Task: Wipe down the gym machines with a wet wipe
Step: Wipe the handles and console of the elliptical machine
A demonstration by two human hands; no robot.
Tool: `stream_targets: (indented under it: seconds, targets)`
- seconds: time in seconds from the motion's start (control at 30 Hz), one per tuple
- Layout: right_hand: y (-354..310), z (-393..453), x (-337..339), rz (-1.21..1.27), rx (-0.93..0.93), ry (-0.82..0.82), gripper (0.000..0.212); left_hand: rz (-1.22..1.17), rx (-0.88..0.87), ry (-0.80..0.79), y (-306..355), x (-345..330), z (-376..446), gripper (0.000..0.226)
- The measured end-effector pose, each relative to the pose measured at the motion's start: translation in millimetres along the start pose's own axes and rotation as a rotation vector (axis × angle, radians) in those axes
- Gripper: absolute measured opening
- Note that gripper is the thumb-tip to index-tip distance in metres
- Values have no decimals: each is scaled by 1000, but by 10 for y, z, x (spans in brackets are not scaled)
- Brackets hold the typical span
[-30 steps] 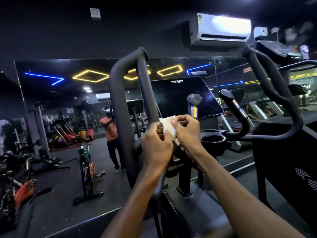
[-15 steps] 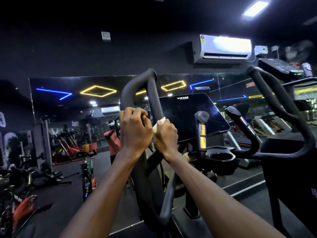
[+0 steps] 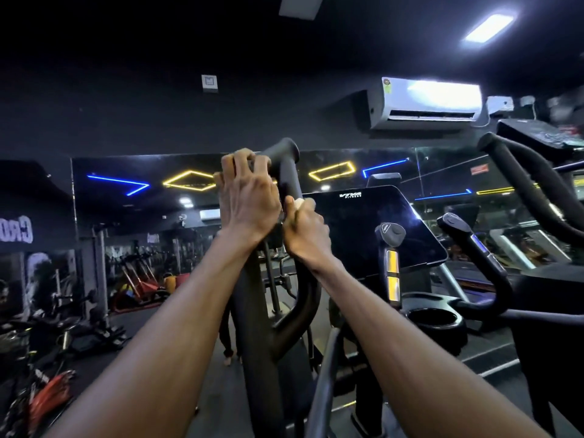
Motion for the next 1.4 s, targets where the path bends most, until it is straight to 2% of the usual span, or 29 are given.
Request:
stream_targets:
  seconds: [0.07, 0.2, 0.3, 0.4, 0.5, 0.6, 0.67, 0.73, 0.77, 0.87, 0.97, 1.03, 1.13, 1.17, 1.3, 1.4]
  targets:
    - [115, -37, -43, 19, -39, 4, 43, 38, 58, -39, -15, -50, 41, 28]
    - [-91, 572, -17, 223, -143, 1, 60, 206, -20, -105, 54, -77, -34, 41]
    - [-159, 808, -48, 335, -157, -26, 60, 182, 11, -148, 38, -4, -48, 48]
    - [-11, 753, -69, 400, -142, -63, 53, 178, 18, -173, 53, 63, -56, 68]
    - [-119, 909, -8, 704, -336, -71, 55, 155, 22, -169, 99, 134, -59, 92]
    - [-206, 954, 34, 776, -364, -83, 54, 152, 30, -176, 93, 125, -57, 88]
    - [-28, 823, -16, 806, -379, -134, 62, 167, 28, -181, 64, 66, -68, 70]
    - [167, 708, -68, 816, -422, -251, 68, 171, 36, -180, 40, 1, -65, 52]
    - [196, 705, -69, 826, -430, -284, 68, 169, 39, -180, 36, -8, -64, 51]
    - [64, 912, -29, 840, -373, -195, 55, 166, 38, -169, 69, 41, -49, 76]
    - [-47, 992, -56, 695, -289, -132, 57, 147, 39, -176, 84, 105, -60, 87]
    - [15, 884, -46, 585, -220, -79, 53, 140, 30, -193, 89, 129, -69, 82]
    - [221, 726, 12, 385, -107, 15, 47, 148, 16, -212, 72, 73, -81, 55]
    - [287, 688, 23, 356, -84, 34, 47, 145, 17, -205, 68, 56, -78, 52]
    - [282, 766, 96, 409, -140, 32, 41, 157, 18, -176, 63, 21, -57, 54]
    - [29, 838, 100, 468, -149, 27, 32, 153, 22, -159, 72, 37, -54, 70]
Point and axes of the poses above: each hand's wrist, its own z-axis towards the middle knuckle, its own x-axis out of the back of the hand, y = z × x, the point moved 4 cm from there along z, towards the middle knuckle, and after that the axes turned 7 degrees about z, right-handed, at the moved point
